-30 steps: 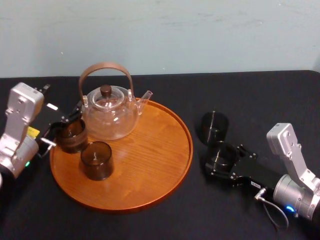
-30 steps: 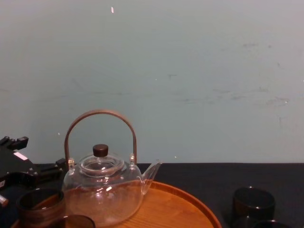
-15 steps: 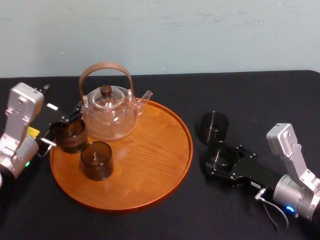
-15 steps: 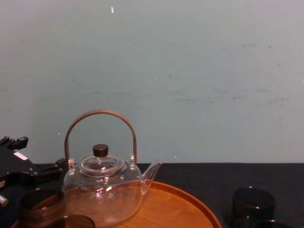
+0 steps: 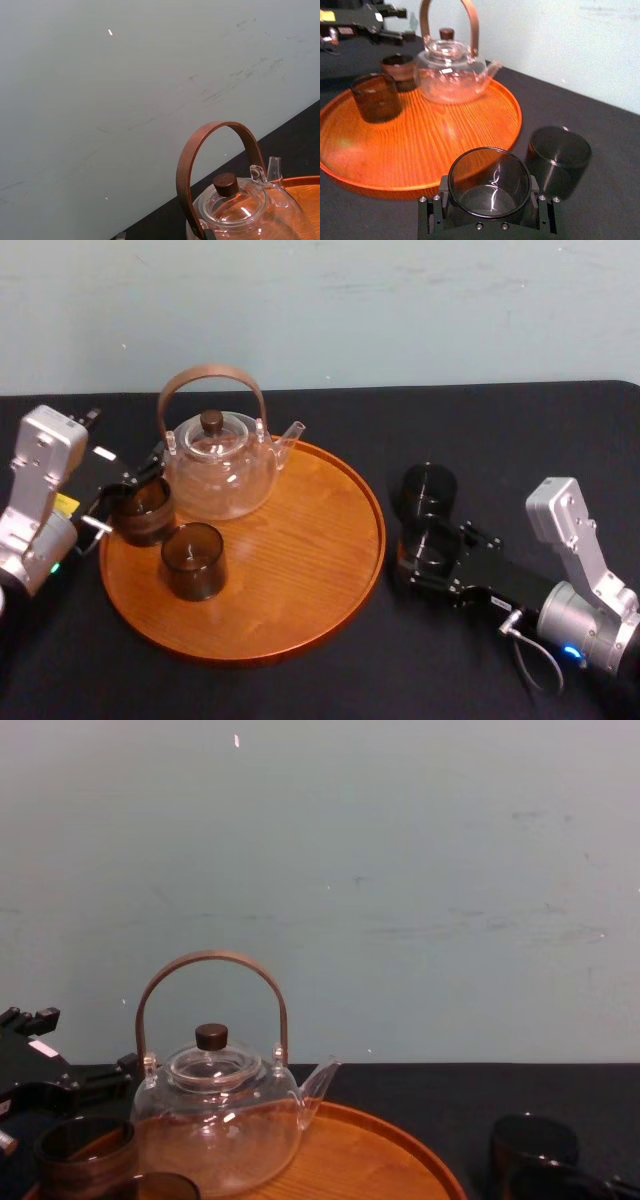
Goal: Pick up the glass from the table and place it on the tray.
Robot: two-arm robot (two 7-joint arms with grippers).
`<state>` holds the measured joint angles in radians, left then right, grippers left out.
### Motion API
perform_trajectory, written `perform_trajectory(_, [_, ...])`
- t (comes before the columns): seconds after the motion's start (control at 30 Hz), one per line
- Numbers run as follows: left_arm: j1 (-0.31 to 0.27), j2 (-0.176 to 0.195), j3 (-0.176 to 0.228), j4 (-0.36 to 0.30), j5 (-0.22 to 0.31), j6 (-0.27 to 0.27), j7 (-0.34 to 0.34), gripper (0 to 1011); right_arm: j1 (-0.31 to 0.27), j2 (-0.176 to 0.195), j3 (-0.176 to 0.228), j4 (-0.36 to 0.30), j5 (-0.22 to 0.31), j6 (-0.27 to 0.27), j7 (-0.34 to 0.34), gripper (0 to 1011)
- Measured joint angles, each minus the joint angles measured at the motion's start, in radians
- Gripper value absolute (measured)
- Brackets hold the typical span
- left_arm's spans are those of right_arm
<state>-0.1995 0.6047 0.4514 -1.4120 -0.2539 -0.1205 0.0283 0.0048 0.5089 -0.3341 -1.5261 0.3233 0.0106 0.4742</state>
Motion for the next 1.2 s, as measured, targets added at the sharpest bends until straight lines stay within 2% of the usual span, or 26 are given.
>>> perform_trajectory(0.13, [0.0, 0.0, 0.0, 0.0, 0.0, 0.0, 0.0, 1001, 0.002, 0.001, -0.009, -0.033, 0.002, 0.011, 0.002, 904])
perform_trajectory(0.4, [0.0, 0.0, 0.0, 0.0, 0.0, 0.0, 0.0, 1001, 0.028, -0.009, -0.054, -0.081, -0.006, 0.036, 0.012, 904])
perform_trajectory(0.43, [0.0, 0.0, 0.0, 0.0, 0.0, 0.0, 0.0, 1001, 0.058, -0.033, -0.092, -0.086, -0.013, 0.057, 0.015, 904])
perform_trajectory(0.87, [0.0, 0.0, 0.0, 0.0, 0.0, 0.0, 0.0, 1001, 0.128, -0.102, -0.188, -0.037, -0.054, 0.089, 0.007, 904])
perform_trajectory(1.2, [0.0, 0.0, 0.0, 0.0, 0.0, 0.0, 0.0, 1001, 0.153, -0.13, -0.218, 0.002, -0.084, 0.092, -0.004, 904])
